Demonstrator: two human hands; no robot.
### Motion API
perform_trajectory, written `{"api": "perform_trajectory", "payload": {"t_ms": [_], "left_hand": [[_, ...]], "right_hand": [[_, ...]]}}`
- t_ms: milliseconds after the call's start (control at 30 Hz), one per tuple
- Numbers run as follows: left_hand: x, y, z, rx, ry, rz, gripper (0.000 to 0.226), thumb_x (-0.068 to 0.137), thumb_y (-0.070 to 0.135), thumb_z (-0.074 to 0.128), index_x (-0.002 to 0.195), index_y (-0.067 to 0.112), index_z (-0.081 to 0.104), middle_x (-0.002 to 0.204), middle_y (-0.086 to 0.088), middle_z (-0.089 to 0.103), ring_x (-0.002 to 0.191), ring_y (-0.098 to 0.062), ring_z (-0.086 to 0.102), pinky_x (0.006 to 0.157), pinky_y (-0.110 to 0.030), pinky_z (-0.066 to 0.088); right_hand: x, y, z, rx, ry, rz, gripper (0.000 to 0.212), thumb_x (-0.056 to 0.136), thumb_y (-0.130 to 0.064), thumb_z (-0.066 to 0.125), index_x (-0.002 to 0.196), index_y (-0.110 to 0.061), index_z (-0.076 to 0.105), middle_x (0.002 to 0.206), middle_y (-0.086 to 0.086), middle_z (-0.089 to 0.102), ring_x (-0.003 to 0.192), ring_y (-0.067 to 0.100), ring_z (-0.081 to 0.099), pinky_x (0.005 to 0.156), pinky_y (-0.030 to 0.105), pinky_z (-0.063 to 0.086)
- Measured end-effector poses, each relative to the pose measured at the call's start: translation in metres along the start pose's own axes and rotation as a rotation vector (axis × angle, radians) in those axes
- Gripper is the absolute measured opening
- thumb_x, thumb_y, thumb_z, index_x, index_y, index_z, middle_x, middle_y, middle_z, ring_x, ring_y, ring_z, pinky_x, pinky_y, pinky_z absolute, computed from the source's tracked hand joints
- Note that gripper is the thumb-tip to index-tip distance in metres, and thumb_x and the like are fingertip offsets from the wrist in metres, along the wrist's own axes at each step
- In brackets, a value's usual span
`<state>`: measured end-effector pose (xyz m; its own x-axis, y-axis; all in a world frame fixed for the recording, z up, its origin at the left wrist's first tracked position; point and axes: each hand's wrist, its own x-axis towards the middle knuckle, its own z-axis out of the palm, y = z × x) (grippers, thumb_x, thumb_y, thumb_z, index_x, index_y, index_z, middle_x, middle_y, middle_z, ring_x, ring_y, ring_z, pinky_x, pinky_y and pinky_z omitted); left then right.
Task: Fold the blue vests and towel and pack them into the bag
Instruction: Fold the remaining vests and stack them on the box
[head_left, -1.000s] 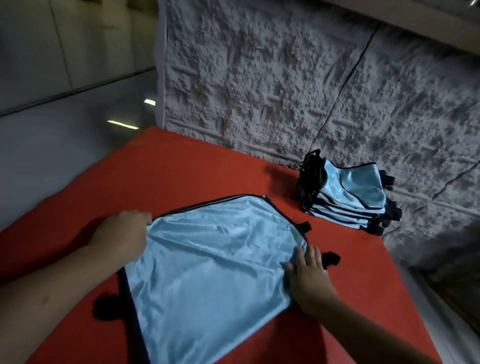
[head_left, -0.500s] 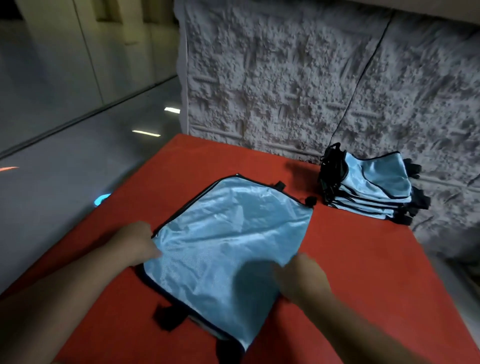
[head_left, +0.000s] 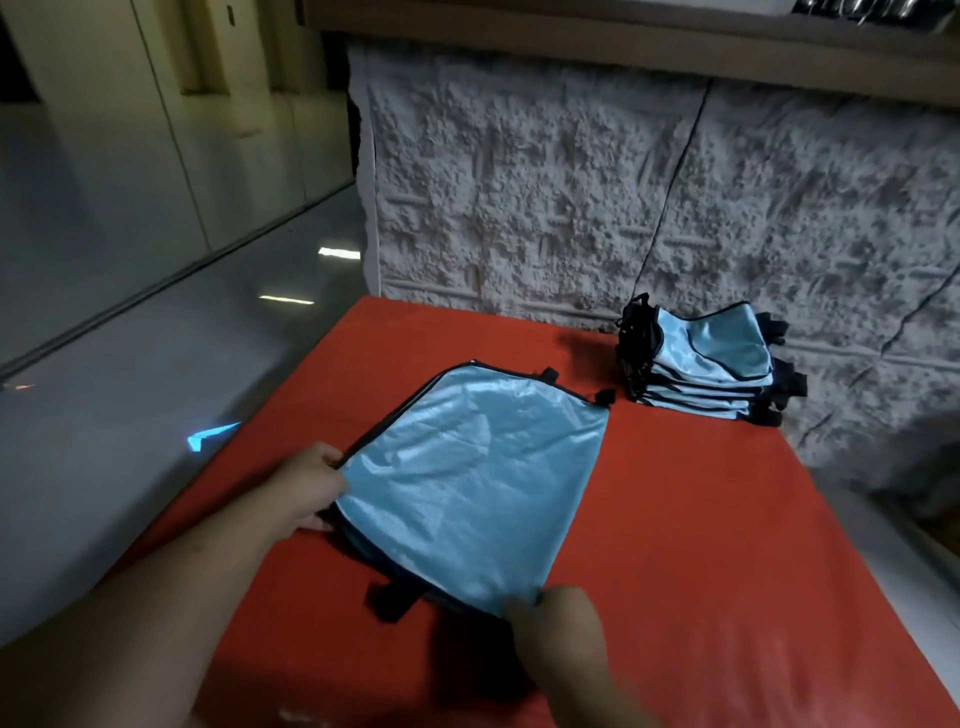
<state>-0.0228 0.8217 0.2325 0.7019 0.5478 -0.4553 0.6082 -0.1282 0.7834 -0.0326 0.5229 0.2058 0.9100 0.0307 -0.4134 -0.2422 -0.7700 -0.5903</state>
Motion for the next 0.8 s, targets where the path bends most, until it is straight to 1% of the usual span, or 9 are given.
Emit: {"api": "perform_trajectory", "payload": {"t_ms": [67, 167, 267, 367, 400, 500, 600, 700, 800], "left_hand": [[-0.006, -0.002, 0.001, -0.036, -0.007, 0.004, 0.029, 0.089, -0.003, 0.055, 0.106, 0.021, 0.051, 0.098, -0.014, 0.064, 0.08, -0.025, 0.06, 0.06, -0.035, 0.053], [-0.017, -0.002, 0.007, -0.094, -0.012, -0.004, 0.022, 0.089, -0.003, 0.057, 0.095, 0.016, 0.05, 0.094, -0.015, 0.06, 0.079, -0.027, 0.059, 0.06, -0.036, 0.054], [-0.039, -0.006, 0.02, -0.112, -0.075, -0.027, 0.019, 0.091, -0.002, 0.059, 0.085, 0.014, 0.051, 0.093, -0.015, 0.061, 0.081, -0.027, 0.06, 0.06, -0.038, 0.057], [-0.064, -0.021, 0.037, -0.118, -0.153, -0.079, 0.018, 0.093, -0.003, 0.06, 0.082, 0.011, 0.055, 0.09, -0.016, 0.064, 0.077, -0.027, 0.062, 0.055, -0.035, 0.056], [-0.07, -0.026, 0.042, -0.127, -0.165, -0.094, 0.018, 0.093, -0.004, 0.06, 0.083, 0.01, 0.056, 0.087, -0.016, 0.064, 0.073, -0.026, 0.061, 0.053, -0.034, 0.056], [-0.087, -0.036, 0.051, -0.165, -0.202, -0.113, 0.01, 0.091, -0.002, 0.067, 0.087, 0.006, 0.062, 0.083, -0.015, 0.064, 0.068, -0.023, 0.061, 0.051, -0.031, 0.055], [-0.103, -0.034, 0.054, -0.209, -0.244, -0.07, 0.012, 0.09, 0.001, 0.072, 0.099, -0.004, 0.068, 0.091, -0.019, 0.07, 0.078, -0.027, 0.065, 0.059, -0.034, 0.057], [-0.12, -0.025, 0.053, -0.342, -0.258, -0.016, 0.023, 0.09, -0.016, 0.048, 0.102, -0.015, 0.068, 0.097, -0.028, 0.069, 0.085, -0.035, 0.065, 0.064, -0.04, 0.055], [-0.13, -0.024, 0.048, -0.409, -0.323, 0.039, 0.056, 0.073, -0.03, 0.022, 0.106, -0.016, 0.066, 0.105, -0.032, 0.07, 0.099, -0.043, 0.068, 0.075, -0.044, 0.059]], "right_hand": [[0.004, 0.009, -0.011, 0.134, 0.049, 0.019, 0.038, 0.08, -0.032, 0.073, 0.055, -0.007, 0.06, 0.038, -0.003, 0.046, 0.049, 0.015, 0.051, 0.046, 0.026, 0.034], [0.009, 0.025, -0.028, 0.391, 0.039, 0.092, 0.03, 0.077, -0.018, 0.082, 0.058, -0.001, 0.066, 0.044, 0.003, 0.052, 0.042, 0.018, 0.05, 0.046, 0.028, 0.039], [0.009, 0.037, -0.047, 0.514, 0.044, 0.123, 0.018, 0.074, -0.009, 0.082, 0.076, 0.003, 0.068, 0.056, 0.014, 0.062, 0.048, 0.026, 0.06, 0.05, 0.041, 0.052], [0.005, 0.049, -0.066, 0.527, 0.171, 0.099, 0.042, 0.071, -0.009, 0.083, 0.102, -0.016, 0.055, 0.068, 0.013, 0.069, 0.053, 0.029, 0.066, 0.049, 0.036, 0.053], [0.003, 0.053, -0.072, 0.53, 0.199, 0.075, 0.041, 0.073, -0.006, 0.082, 0.1, -0.017, 0.053, 0.064, 0.012, 0.068, 0.051, 0.027, 0.062, 0.047, 0.033, 0.048], [-0.004, 0.067, -0.089, 0.607, 0.133, 0.03, 0.016, 0.082, -0.004, 0.079, 0.085, -0.005, 0.063, 0.05, 0.011, 0.057, 0.043, 0.018, 0.049, 0.046, 0.025, 0.038], [-0.019, 0.083, -0.11, 0.684, 0.043, 0.02, 0.028, 0.095, -0.007, 0.066, 0.07, 0.002, 0.062, 0.042, 0.008, 0.044, 0.03, 0.011, 0.034, 0.037, 0.015, 0.028], [-0.027, 0.084, -0.129, 0.809, -0.028, 0.033, 0.032, 0.097, -0.001, 0.056, 0.066, 0.006, 0.061, 0.044, 0.009, 0.042, 0.033, 0.014, 0.036, 0.041, 0.02, 0.029], [-0.038, 0.08, -0.145, 1.036, -0.199, 0.051, 0.028, 0.071, 0.01, 0.037, 0.05, 0.005, 0.054, 0.051, 0.013, 0.043, 0.046, 0.019, 0.036, 0.051, 0.03, 0.03]]}}
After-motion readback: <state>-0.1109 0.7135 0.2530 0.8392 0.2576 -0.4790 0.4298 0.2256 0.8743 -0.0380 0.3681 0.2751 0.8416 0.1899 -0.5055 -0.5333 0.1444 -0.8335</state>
